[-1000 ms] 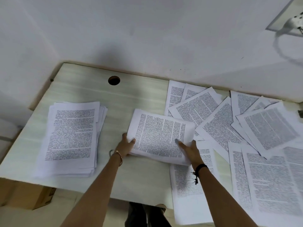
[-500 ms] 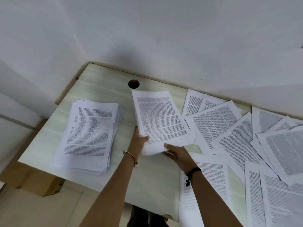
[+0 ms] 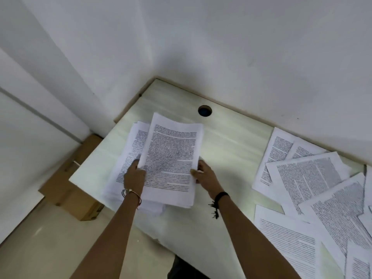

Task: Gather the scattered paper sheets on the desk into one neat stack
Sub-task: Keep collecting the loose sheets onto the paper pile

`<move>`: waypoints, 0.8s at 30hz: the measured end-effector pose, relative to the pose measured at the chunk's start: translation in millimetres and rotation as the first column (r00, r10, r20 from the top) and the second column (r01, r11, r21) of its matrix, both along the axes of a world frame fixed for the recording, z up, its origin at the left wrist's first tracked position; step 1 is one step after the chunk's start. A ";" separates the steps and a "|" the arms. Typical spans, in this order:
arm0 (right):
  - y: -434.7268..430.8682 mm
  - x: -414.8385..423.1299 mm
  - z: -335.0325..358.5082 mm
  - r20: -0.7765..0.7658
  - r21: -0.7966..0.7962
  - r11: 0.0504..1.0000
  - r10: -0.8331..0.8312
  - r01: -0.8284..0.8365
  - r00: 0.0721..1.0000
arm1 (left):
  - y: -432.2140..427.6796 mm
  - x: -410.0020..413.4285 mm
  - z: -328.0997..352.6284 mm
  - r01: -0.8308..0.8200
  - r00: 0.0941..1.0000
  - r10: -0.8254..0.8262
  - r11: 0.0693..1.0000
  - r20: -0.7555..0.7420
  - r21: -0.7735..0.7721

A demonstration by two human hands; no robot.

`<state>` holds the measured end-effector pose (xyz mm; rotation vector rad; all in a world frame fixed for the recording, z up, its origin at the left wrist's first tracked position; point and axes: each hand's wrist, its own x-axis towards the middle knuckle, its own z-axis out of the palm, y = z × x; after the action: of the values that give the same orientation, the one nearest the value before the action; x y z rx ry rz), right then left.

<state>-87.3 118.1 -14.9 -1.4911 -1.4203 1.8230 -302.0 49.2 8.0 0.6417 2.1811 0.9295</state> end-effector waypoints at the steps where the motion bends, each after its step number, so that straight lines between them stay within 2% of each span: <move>1: -1.2 -13.9 0.2 0.029 0.009 1.000 0.023 -0.024 0.999 | -3.8 -7.3 -1.1 -0.031 0.997 0.030 0.999 -0.071 -0.017; 3: -2.2 -39.8 0.2 0.090 0.033 0.997 0.071 -0.074 0.993 | -8.9 -25.1 -7.9 -0.061 0.983 0.052 0.997 -0.176 -0.050; 7: -2.0 -67.7 -6.5 0.221 0.009 0.978 0.202 -0.209 0.954 | -11.8 -55.3 -24.0 -0.059 0.964 0.012 0.984 -0.267 -0.169; 10: 0.0 -70.9 -12.7 0.359 -0.019 0.951 0.294 -0.308 0.886 | -7.9 -75.1 -33.2 0.001 0.972 -0.073 0.951 -0.222 -0.308; 13: -1.7 -67.4 -17.8 0.457 0.011 0.937 0.306 -0.349 0.835 | -2.2 -92.3 -40.4 0.051 0.985 -0.101 0.946 -0.140 -0.320; 15: -2.6 -65.6 -20.9 0.490 0.038 0.943 0.271 -0.330 0.829 | 5.9 -99.7 -43.7 0.128 0.978 -0.175 0.933 -0.112 -0.337; 18: -3.0 -67.5 -24.7 0.437 0.013 0.968 0.219 -0.250 0.872 | 18.0 -98.9 -47.0 0.246 0.946 -0.306 0.893 -0.106 -0.377; 24: -4.6 -47.9 -29.7 0.494 0.028 0.990 0.104 -0.136 0.863 | 29.0 -71.6 -55.8 0.340 0.900 -0.419 0.847 -0.120 -0.408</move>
<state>-135.2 113.5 -44.6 -1.9698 -1.8174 1.5011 -373.7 78.2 -47.8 0.9648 2.2071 0.2272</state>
